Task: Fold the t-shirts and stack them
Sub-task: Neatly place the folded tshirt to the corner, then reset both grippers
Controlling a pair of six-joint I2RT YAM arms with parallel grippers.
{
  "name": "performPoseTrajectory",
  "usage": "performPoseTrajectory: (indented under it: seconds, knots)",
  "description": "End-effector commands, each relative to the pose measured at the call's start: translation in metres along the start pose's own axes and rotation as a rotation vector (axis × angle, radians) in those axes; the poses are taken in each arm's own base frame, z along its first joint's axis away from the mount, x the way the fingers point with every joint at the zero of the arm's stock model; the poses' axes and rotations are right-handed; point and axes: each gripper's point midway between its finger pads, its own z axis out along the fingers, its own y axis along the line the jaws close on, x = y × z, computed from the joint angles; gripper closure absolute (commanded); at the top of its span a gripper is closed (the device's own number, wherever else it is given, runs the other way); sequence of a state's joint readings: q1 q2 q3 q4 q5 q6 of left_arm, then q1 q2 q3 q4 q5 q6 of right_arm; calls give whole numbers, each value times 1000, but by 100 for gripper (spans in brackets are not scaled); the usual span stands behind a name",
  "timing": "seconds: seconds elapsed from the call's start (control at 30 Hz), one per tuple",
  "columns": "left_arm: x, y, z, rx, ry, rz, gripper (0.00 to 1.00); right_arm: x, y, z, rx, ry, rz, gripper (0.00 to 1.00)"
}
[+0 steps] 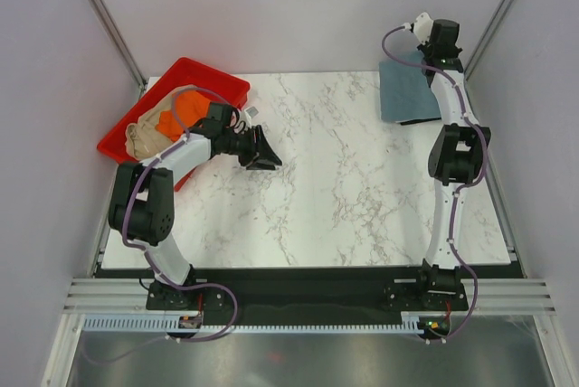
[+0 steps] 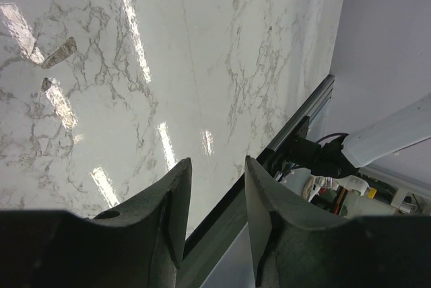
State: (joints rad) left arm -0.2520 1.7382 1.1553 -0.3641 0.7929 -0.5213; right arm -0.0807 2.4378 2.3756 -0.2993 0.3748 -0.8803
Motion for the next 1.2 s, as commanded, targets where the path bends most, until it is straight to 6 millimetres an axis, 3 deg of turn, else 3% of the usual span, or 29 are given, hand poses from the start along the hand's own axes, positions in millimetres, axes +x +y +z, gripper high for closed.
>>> performPoseTrajectory:
  seconds: [0.0, 0.03, 0.07, 0.1, 0.2, 0.37, 0.4, 0.43, 0.47, 0.5, 0.53, 0.57, 0.67, 0.7, 0.73, 0.77, 0.8, 0.83, 0.87, 0.9, 1.0, 1.03, 1.13, 1.17]
  knots:
    - [1, -19, -2, 46, -3, 85, 55, -30, -57, 6, 172, -143, 54, 90]
    - [3, -18, 0, 43, 3, 84, 55, -23, -52, 14, 185, -135, 52, 82]
    - [7, -19, 3, 46, 16, 86, 55, -25, -60, 20, 259, -165, 77, 70]
    - [8, -19, 5, 43, 21, 89, 55, -18, -66, 20, 299, -141, 75, 50]
    - [11, -20, 9, 45, 35, 92, 54, -20, -85, 14, 347, -157, 140, 29]
    - [4, -29, 3, 46, 1, 134, 54, -33, -104, -16, 364, -160, 235, 20]
    - [2, -32, 1, 49, -7, 146, 54, -37, -105, -24, 368, -157, 241, 13]
    - [1, -35, -2, 51, -17, 159, 54, -34, -107, -36, 382, -126, 245, 2]
    - [-2, -40, -6, 55, -34, 184, 54, -46, -100, -47, 380, -128, 246, 2]
    - [-5, -45, -10, 57, -49, 202, 54, -41, -83, -51, 364, -89, 230, 2]
    - [-8, -49, -12, 60, -64, 222, 53, -44, -98, -75, 411, -68, 259, 2]
    - [-11, -56, -19, 64, -89, 254, 53, -60, -82, -91, 390, -78, 283, 2]
    - [-22, -80, -31, 111, -155, 323, 53, -71, -53, -138, 318, -48, 362, 2]
    - [-26, -95, -41, 135, -189, 364, 53, -75, -55, -160, 302, -61, 417, 2]
    - [-28, -103, -47, 149, -210, 390, 53, -71, -40, -171, 244, -26, 419, 2]
    - [-33, -109, -53, 151, -242, 418, 53, -83, -26, -187, 188, -47, 454, 2]
    - [-36, -126, -66, 168, -283, 468, 53, -88, -15, -198, 136, -64, 591, 2]
    - [-38, -132, -72, 168, -305, 510, 53, -83, -6, -217, 51, -38, 606, 2]
    - [-42, -140, -80, 171, -334, 540, 53, -98, 17, -230, -103, -80, 658, 2]
    - [-41, -152, -91, 182, -365, 579, 52, -102, 21, -248, -181, -88, 743, 2]
    - [-35, -162, -105, 193, -394, 632, 27, -102, 64, -299, -471, -46, 872, 2]
    - [-31, -169, -114, 200, -415, 653, 0, -103, 78, -315, -563, -55, 870, 2]
    - [-16, -168, -124, 199, -434, 651, 0, -86, 99, -356, -705, -32, 942, 2]
    - [-8, -159, -120, 192, -420, 630, 0, -80, 102, -363, -726, -23, 955, 2]
